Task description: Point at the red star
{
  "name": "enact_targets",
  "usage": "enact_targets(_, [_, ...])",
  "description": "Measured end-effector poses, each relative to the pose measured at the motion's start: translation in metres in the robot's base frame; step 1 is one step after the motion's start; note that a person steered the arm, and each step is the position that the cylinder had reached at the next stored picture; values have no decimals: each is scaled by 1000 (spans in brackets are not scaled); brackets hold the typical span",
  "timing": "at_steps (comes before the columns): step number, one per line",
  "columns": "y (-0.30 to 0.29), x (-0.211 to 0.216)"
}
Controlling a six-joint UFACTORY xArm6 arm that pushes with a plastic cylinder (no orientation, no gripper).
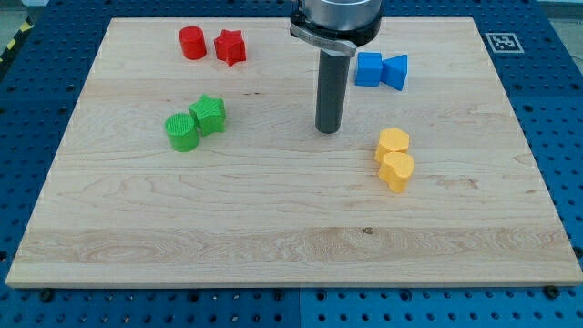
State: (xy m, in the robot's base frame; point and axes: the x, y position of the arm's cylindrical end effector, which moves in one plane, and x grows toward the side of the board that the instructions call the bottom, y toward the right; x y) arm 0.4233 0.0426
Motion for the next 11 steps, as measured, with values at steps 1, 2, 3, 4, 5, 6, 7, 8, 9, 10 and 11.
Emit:
enact_targets(1, [1, 0])
enact_targets(2, [4, 0])
enact_targets(3, [-4, -10])
enact_targets(4, [-38, -52])
enact_targets(5, [-44, -91])
enact_targets(6, [-50, -122])
enact_targets(7, [-51, -132])
enact_targets(8, [-68, -173])
enact_targets(9, [-76, -174])
enact_targets(10, [-109, -176])
enact_targets(11, [-118, -176])
